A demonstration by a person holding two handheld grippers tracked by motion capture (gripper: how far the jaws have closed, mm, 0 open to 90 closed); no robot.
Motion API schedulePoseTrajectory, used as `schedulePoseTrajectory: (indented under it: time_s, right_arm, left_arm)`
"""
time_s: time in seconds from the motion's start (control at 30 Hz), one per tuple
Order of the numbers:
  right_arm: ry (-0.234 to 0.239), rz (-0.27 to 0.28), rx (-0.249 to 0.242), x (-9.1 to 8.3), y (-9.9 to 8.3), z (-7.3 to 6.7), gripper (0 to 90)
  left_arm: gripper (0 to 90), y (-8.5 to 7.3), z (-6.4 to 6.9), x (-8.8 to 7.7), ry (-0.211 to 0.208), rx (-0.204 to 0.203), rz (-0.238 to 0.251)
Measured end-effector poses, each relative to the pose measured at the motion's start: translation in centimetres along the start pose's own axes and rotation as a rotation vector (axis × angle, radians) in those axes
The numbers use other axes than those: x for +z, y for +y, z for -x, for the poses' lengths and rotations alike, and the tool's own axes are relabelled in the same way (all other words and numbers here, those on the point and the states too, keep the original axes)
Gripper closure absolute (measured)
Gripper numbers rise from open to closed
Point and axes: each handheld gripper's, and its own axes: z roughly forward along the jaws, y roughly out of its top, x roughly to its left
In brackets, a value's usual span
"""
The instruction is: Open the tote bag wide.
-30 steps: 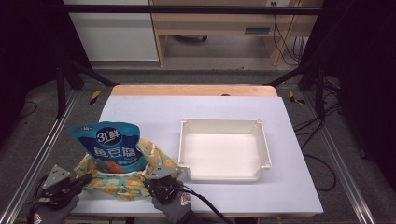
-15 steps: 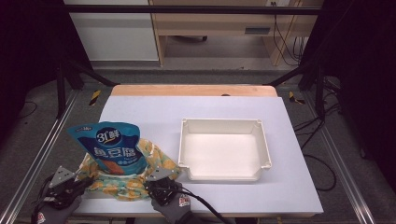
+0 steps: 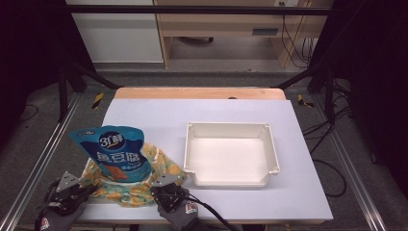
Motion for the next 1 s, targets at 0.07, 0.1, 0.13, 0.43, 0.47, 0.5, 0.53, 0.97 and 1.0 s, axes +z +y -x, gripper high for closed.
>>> schedulePoseTrajectory:
  time_s: [0.07, 0.1, 0.13, 0.43, 0.47, 0.5, 0.53, 0.97, 1.0]
  right_arm:
    - [-0.001, 0.004, 0.004, -0.1, -0.1, 0.1, 88.8]
    - [-0.001, 0.004, 0.011, -0.2, -0.2, 0.2, 88.9]
    - [0.004, 0.008, 0.019, -0.2, -0.2, 0.2, 88.8]
    - [0.029, 0.04, 0.018, -0.8, 0.1, 0.4, 80.2]
    - [0.03, 0.052, 0.013, -1.1, 0.2, 0.4, 80.0]
    - [0.03, 0.065, 0.012, -1.4, 0.3, 0.4, 79.6]
    - [0.037, 0.078, 0.01, -1.7, 0.5, 0.5, 79.4]
    - [0.056, 0.186, -0.036, -4.2, 4.1, -0.5, 76.1]
    - [0.054, 0.196, -0.044, -4.3, 4.7, -0.7, 76.0]
  left_arm:
    - [89.8, 0.0, 0.0, 0.0, -0.003, 0.001, -0.004]
    - [89.8, 0.0, 0.0, 0.0, -0.003, -0.003, -0.001]
    - [89.8, 0.0, 0.0, 0.0, -0.003, -0.004, -0.001]
    - [82.8, 0.5, -0.2, -1.0, -0.027, -0.032, 0.062]
    - [81.6, 0.6, -0.2, -1.4, -0.026, -0.035, 0.084]
    - [81.0, 0.8, -0.2, -1.8, -0.032, -0.036, 0.098]
    - [80.5, 1.1, -0.1, -2.2, -0.032, -0.034, 0.114]
    - [85.8, 4.8, 1.9, -4.5, -0.064, 0.038, 0.21]
    - [86.7, 5.0, 2.2, -3.6, -0.068, 0.051, 0.183]
